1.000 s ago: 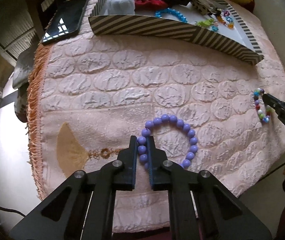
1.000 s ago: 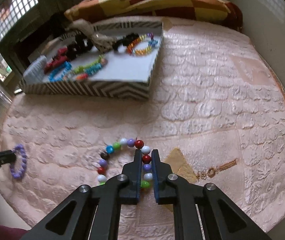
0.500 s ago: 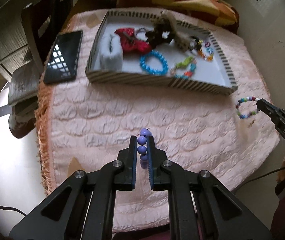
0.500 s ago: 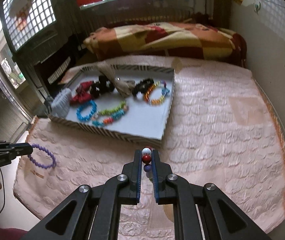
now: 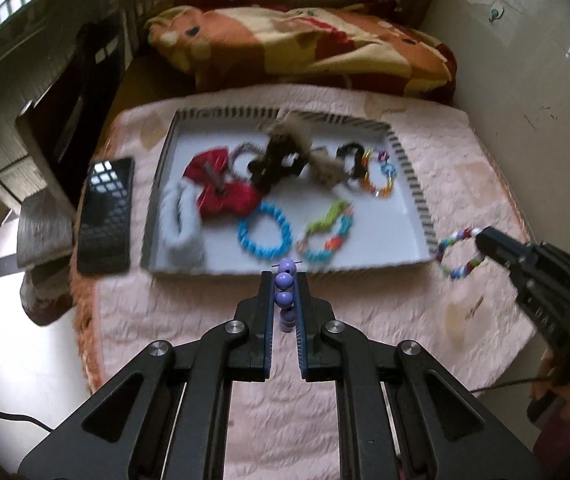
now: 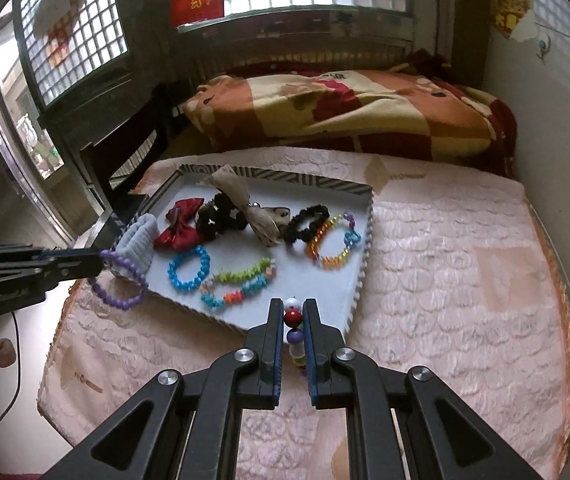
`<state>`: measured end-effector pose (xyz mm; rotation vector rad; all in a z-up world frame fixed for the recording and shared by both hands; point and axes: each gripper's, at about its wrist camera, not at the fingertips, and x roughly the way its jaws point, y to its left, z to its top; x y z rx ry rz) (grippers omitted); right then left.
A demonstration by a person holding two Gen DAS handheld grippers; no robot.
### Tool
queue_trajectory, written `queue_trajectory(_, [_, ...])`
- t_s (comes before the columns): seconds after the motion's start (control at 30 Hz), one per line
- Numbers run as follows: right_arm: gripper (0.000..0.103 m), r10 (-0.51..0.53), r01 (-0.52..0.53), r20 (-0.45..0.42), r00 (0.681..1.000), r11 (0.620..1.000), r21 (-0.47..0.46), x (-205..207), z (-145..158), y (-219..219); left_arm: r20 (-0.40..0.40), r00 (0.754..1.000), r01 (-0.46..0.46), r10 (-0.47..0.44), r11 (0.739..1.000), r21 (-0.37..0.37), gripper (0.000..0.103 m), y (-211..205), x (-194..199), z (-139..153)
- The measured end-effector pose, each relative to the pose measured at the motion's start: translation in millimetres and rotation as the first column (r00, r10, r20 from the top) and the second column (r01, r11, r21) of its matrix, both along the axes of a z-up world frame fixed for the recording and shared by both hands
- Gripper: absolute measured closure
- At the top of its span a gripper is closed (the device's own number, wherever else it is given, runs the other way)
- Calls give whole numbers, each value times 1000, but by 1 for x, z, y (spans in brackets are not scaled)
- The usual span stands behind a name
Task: Organize jewelry
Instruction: 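Carry both bracelets into the tray and open both tools to release them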
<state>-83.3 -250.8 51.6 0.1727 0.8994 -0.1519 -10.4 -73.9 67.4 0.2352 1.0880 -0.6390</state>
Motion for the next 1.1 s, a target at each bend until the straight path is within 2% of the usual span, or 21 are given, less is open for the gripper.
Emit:
queue_trajectory(0.2, [94, 32, -31, -19, 999, 999, 38, 28, -9, -4, 3, 1000, 7, -7, 1000, 16, 95, -38, 19, -3])
queue_trajectory(0.43, [94, 80, -74, -58, 995, 993, 90, 54, -29, -6, -66, 998, -11, 11, 1000, 8, 95, -75, 48, -22])
queue_trajectory(0.57, [94, 75, -66, -110, 991, 994, 84, 67, -49, -21, -89, 996, -16, 16, 1000, 5, 95, -89, 61, -33])
queue_trajectory(0.77, [94, 57, -43, -192, 980, 996, 78, 81, -80, -42, -116, 990, -78, 85, 995, 68, 95, -88, 87, -63])
queue_trajectory(0.93, [94, 71, -71, -246, 967, 997, 10, 90, -96, -39, -129, 983, -115, 130, 987, 115, 95, -83, 101, -83])
queue_trajectory(1.1, [94, 74, -75, -283, 956, 997, 5, 95, -108, -39, -117, 982, -133, 151, 980, 148, 95, -81, 104, -94])
